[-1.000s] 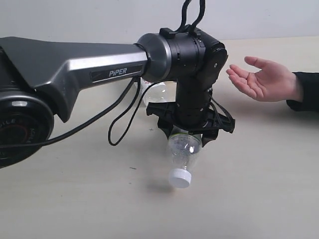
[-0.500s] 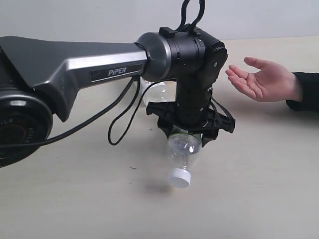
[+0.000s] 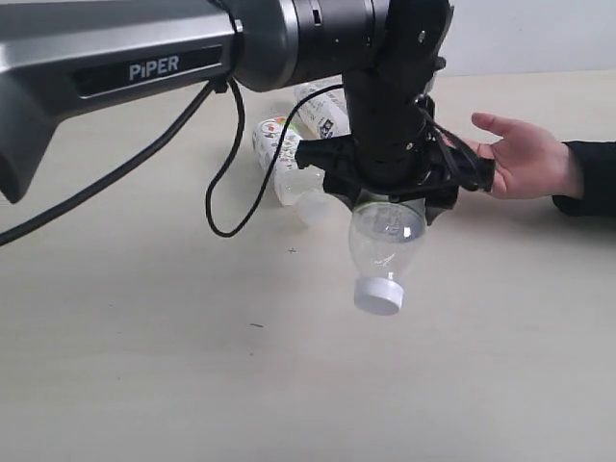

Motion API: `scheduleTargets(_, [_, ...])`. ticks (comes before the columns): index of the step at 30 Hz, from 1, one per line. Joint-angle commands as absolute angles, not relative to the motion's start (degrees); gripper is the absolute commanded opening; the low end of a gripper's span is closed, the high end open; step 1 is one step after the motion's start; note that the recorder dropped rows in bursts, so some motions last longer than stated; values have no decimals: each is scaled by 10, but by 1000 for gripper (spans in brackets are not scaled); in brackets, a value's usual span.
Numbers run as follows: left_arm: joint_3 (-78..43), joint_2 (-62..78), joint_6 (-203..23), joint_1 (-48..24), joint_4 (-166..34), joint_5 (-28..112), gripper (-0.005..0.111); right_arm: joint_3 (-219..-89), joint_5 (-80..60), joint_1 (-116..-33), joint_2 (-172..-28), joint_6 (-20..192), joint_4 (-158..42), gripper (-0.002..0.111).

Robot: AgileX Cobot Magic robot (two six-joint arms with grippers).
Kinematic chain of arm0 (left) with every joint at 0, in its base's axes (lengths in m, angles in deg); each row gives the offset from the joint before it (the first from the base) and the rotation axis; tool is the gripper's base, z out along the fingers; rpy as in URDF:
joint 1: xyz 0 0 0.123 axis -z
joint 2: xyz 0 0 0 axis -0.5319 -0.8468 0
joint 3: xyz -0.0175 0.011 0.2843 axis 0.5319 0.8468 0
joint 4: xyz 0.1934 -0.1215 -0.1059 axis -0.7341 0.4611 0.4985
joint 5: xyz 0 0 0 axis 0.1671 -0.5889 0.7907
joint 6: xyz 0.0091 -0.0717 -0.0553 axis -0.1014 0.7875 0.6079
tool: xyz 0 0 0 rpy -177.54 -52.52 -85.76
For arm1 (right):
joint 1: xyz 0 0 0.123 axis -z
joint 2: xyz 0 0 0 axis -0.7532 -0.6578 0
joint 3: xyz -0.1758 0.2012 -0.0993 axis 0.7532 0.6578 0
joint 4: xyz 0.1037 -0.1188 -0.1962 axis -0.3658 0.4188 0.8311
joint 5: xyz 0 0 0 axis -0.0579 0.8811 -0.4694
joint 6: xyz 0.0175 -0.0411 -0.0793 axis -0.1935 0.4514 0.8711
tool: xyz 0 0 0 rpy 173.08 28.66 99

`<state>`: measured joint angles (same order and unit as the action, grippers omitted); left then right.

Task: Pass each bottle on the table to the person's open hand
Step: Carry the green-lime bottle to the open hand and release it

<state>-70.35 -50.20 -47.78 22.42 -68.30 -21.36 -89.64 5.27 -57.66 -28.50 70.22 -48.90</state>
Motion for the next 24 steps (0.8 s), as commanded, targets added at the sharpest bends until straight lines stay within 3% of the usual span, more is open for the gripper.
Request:
scheduleTargets(1, [-710, -483, -469, 232, -663, -161, 0, -894, 48, -579, -282, 702, -487, 0])
scheduleTargets(24, [-775, -550, -499, 195, -395, 110, 0, -894, 48, -579, -282, 702, -487, 0])
